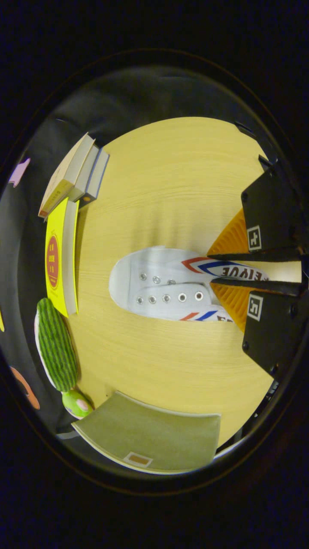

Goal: Open the storage box then place both shoes into the box .Put the left shoe in first, then the right shoe, with the right side of both shoes facing outward in a uniform manner.

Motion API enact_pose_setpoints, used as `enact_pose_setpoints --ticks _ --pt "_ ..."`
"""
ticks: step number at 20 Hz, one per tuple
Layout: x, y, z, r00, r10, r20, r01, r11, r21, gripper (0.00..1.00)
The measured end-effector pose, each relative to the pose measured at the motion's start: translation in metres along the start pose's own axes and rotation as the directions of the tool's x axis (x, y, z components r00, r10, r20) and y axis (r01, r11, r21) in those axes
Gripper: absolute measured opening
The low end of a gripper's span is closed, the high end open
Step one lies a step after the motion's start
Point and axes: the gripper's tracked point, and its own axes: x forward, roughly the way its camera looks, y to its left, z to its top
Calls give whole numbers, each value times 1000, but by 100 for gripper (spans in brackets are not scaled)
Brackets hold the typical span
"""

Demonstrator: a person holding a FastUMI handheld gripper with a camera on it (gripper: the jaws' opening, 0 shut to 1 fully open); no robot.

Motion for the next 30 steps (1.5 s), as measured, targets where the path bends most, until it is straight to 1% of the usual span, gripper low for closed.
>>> enact_pose_setpoints --ticks 1,2,3,7,9,12,15,17,19,21,23,25,28,30 --pt "-1 0 -2 1000 24 -13 -23 999 43 12" --pt "-6 2 -6 999 43 -15 -42 996 83 7" --pt "-14 0 -12 998 54 -21 -52 993 109 6" --pt "-49 0 -2 999 36 22 -39 987 155 6" --pt "-74 12 8 997 48 55 -56 985 163 6" --pt "-116 35 25 988 84 126 -106 978 181 6" --pt "-156 65 37 972 132 194 -169 968 188 6" --pt "-174 81 44 963 148 225 -192 964 186 6" --pt "-192 97 54 953 155 260 -214 952 216 6" --pt "-207 114 63 945 166 284 -235 944 230 5" --pt "-222 139 72 931 197 307 -280 925 255 5" --pt "-230 162 82 917 215 335 -309 915 258 5" --pt "-231 205 88 909 219 354 -319 914 253 5" --pt "-224 234 89 906 235 352 -337 905 261 6"
